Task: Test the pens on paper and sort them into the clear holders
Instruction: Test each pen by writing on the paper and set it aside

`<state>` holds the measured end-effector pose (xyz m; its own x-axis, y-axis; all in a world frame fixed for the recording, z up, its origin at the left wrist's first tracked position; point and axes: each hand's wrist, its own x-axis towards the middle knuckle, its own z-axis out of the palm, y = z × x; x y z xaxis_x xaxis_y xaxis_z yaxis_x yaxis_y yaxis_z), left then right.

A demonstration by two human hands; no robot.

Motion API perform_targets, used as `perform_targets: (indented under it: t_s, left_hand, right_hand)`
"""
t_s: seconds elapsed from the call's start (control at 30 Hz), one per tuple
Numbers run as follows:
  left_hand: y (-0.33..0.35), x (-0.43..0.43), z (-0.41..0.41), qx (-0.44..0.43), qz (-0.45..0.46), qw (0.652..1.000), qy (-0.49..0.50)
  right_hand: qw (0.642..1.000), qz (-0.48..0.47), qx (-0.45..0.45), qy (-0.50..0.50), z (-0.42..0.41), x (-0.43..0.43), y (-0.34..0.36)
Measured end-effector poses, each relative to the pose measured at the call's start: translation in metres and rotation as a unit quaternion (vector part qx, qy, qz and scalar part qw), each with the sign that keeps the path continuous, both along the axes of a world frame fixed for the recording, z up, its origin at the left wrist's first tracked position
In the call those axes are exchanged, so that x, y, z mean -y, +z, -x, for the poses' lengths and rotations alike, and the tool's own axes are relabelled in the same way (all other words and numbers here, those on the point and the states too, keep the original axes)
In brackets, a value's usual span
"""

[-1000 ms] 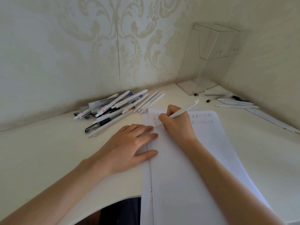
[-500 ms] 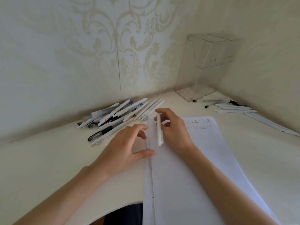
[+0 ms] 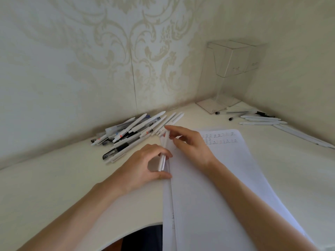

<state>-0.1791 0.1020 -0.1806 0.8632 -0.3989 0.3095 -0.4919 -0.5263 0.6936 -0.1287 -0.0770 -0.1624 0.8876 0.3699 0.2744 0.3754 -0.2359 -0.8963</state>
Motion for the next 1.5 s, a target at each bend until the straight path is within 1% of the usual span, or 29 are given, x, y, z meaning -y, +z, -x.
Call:
perform_targets:
  t_s: [0.07, 0.17, 0.27, 0.33, 0.37, 0.4, 0.43, 0.47, 0.57, 0.63, 0.7, 0.77, 0.8, 0.87, 1.03, 1.1, 1.2, 1.27, 1.37, 1.43, 1.5]
  left_hand:
    - [-0.001, -0.002, -0.003, 0.02, -0.015, 0.999, 0.036]
    - [0.002, -0.014, -0.02, 0.12, -0.061, 0.98, 0.149]
    - [0.011, -0.03, -0.039, 0.207, -0.143, 0.931, 0.264]
    - [0.016, -0.033, -0.047, 0.22, -0.199, 0.897, 0.326]
    - [0.018, -0.03, -0.048, 0.223, -0.217, 0.887, 0.34]
    - [0.019, -0.024, -0.048, 0.23, -0.228, 0.884, 0.338]
    - [0.02, -0.015, -0.047, 0.237, -0.232, 0.887, 0.321]
    - [0.019, -0.004, -0.046, 0.235, -0.229, 0.899, 0.29]
    - [0.013, 0.034, -0.035, 0.156, -0.197, 0.95, 0.185]
    - [0.006, 0.053, -0.027, 0.106, -0.193, 0.968, 0.121]
    - [-0.001, 0.062, -0.024, 0.087, -0.231, 0.967, 0.068]
    - [-0.006, 0.062, -0.025, 0.065, -0.262, 0.962, 0.047]
    - [-0.008, 0.061, -0.025, 0.055, -0.263, 0.962, 0.046]
    - [-0.01, 0.061, -0.025, 0.051, -0.249, 0.966, 0.048]
    - [-0.009, 0.063, -0.022, 0.063, -0.249, 0.965, 0.048]
    - [-0.008, 0.064, -0.022, 0.068, -0.241, 0.967, 0.05]
    - [-0.008, 0.062, -0.021, 0.088, -0.221, 0.969, 0.061]
    - [-0.005, 0.06, -0.019, 0.101, -0.208, 0.971, 0.066]
    - [-0.002, 0.053, -0.013, 0.1, -0.202, 0.972, 0.065]
    - [0.0, 0.046, -0.009, 0.097, -0.216, 0.97, 0.06]
    - [0.0, 0.038, -0.003, 0.099, -0.23, 0.966, 0.058]
  right_hand:
    - [1.0, -0.003, -0.002, -0.027, -0.001, 0.0, 0.0]
    - [0.996, -0.007, -0.025, -0.085, -0.006, 0.004, -0.003]
    - [0.994, 0.006, -0.038, -0.106, -0.01, 0.004, -0.007]
    - [0.993, 0.012, -0.04, -0.107, -0.01, 0.001, -0.007]
    - [0.993, 0.013, -0.039, -0.107, -0.009, 0.003, -0.005]
    - [0.993, 0.015, -0.037, -0.108, -0.009, 0.004, -0.003]
    - [0.993, 0.021, -0.034, -0.113, -0.01, 0.008, 0.001]
    - [0.991, 0.03, -0.028, -0.125, -0.013, 0.015, 0.006]
    - [0.979, 0.078, -0.002, -0.189, -0.022, 0.047, 0.018]
    - [0.96, 0.14, 0.026, -0.241, -0.03, 0.077, 0.021]
    - [0.926, 0.23, 0.057, -0.294, -0.039, 0.112, 0.016]
    - [0.886, 0.321, 0.055, -0.329, -0.048, 0.146, 0.009]
    - [0.872, 0.353, 0.047, -0.337, -0.052, 0.161, 0.006]
    - [0.857, 0.388, 0.039, -0.337, -0.058, 0.182, 0.0]
    - [0.828, 0.464, 0.069, -0.309, -0.07, 0.198, -0.008]
    - [0.829, 0.468, 0.088, -0.293, -0.072, 0.197, -0.008]
    - [0.851, 0.441, 0.144, -0.245, -0.069, 0.192, -0.009]
    - [0.871, 0.399, 0.181, -0.223, -0.064, 0.185, -0.005]
    - [0.898, 0.303, 0.232, -0.217, -0.056, 0.165, 0.009]
    - [0.91, 0.259, 0.235, -0.222, -0.048, 0.147, 0.021]
    - [0.906, 0.271, 0.232, -0.227, -0.038, 0.13, 0.03]
